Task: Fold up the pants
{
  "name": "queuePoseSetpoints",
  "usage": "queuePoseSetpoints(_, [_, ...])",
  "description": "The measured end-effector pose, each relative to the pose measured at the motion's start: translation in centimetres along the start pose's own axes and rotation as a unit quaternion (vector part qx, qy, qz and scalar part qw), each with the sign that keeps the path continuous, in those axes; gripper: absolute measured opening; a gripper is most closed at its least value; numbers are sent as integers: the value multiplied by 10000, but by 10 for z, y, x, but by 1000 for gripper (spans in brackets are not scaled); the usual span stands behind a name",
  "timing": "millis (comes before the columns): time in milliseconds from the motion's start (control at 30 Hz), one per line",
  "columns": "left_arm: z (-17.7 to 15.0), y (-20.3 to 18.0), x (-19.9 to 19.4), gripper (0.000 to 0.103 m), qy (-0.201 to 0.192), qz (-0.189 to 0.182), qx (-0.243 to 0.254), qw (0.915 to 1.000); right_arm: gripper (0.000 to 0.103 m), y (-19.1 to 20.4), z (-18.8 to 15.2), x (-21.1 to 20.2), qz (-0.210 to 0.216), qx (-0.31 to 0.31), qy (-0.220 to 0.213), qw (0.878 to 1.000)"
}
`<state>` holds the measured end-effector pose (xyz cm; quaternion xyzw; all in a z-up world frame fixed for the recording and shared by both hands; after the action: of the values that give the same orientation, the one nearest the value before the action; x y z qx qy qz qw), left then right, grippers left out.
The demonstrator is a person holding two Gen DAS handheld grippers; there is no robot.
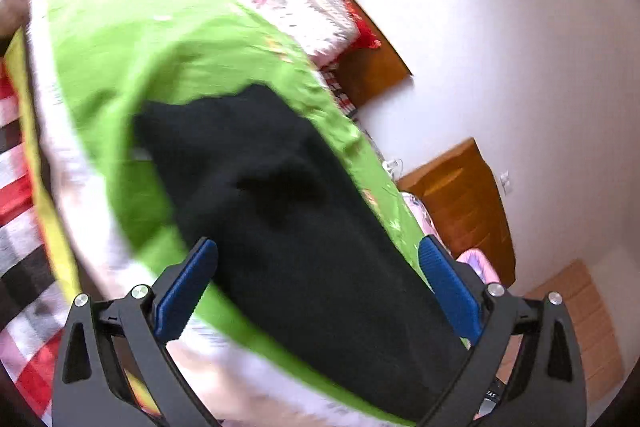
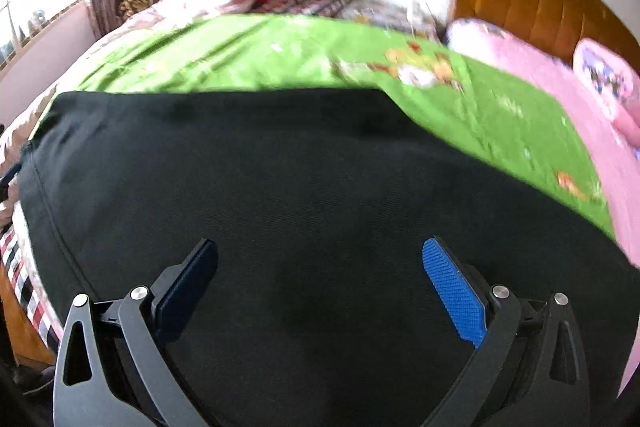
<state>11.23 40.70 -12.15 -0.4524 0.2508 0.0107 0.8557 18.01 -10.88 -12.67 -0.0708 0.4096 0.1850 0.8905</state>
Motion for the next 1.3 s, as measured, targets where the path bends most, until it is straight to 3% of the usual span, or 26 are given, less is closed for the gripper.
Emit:
queuePoseSetpoints(133, [-1, 21, 9, 90, 205, -128, -266, 9994, 98, 53, 26, -11, 321, -578, -348, 9972])
queuePoseSetpoints(233, [-6, 31, 27, 88, 408, 114, -310, 9986, 98, 76, 36, -7, 460, -758, -339, 9955])
queuePoseSetpoints(400, [0, 35, 33, 88, 288, 159, -436, 9985, 98, 125, 46, 9, 850, -1073, -198, 9904])
queuePoseSetpoints(467, [8, 37, 34, 84, 211, 114, -488, 9985, 98, 152, 52, 15, 1089, -1264, -186, 9858])
queuePoseSetpoints(600, [15, 41, 33, 66, 96, 2, -668, 9977, 98, 214, 65, 36, 1570, -1607, -126, 9744])
queuePoseSetpoints(800, [17, 57, 29, 67, -1, -572, -847, 9948, 98, 263, 52, 70, 1769, -1863, 180, 9663])
queuePoseSetpoints(933, [20, 55, 33, 66, -51, -665, -712, 9952, 98, 266, 46, 83, 1556, -1982, 323, 9672])
queuePoseSetpoints(967, [20, 53, 33, 60, -48, -509, -602, 9969, 98, 266, 45, 84, 1558, -1985, 373, 9669])
queuePoseSetpoints(1000, [20, 51, 31, 42, -82, -270, -473, 9985, 98, 266, 45, 85, 1574, -1969, 402, 9669])
queuePoseSetpoints(1100, [25, 22, 15, 35, -401, 205, 186, 9988, 98, 265, 44, 87, 1629, -1904, 437, 9671])
queuePoseSetpoints(1167, [27, -10, 2, 34, -601, 596, 807, 9931, 98, 261, 49, 83, 1618, -1797, 301, 9699])
queuePoseSetpoints(1233, [22, -63, -8, 34, -797, 957, 1763, 9764, 98, 247, 60, 70, 1585, -1536, 12, 9753])
queuePoseSetpoints(1300, [1, -124, -11, 34, -927, 1284, 2822, 9462, 98, 219, 74, 41, 1507, -1195, -442, 9803])
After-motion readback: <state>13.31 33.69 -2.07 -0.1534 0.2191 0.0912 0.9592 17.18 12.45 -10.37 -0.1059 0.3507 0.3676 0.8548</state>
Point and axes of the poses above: each gripper's, at about its wrist camera, not at the fingertips, and x roughly the way its jaws point, y to its left, z to its top, the point moved 10 cm from there along x, roughly the way its jaws point, and after that the axes turned 2 degrees about z, right-handed, at the moved point
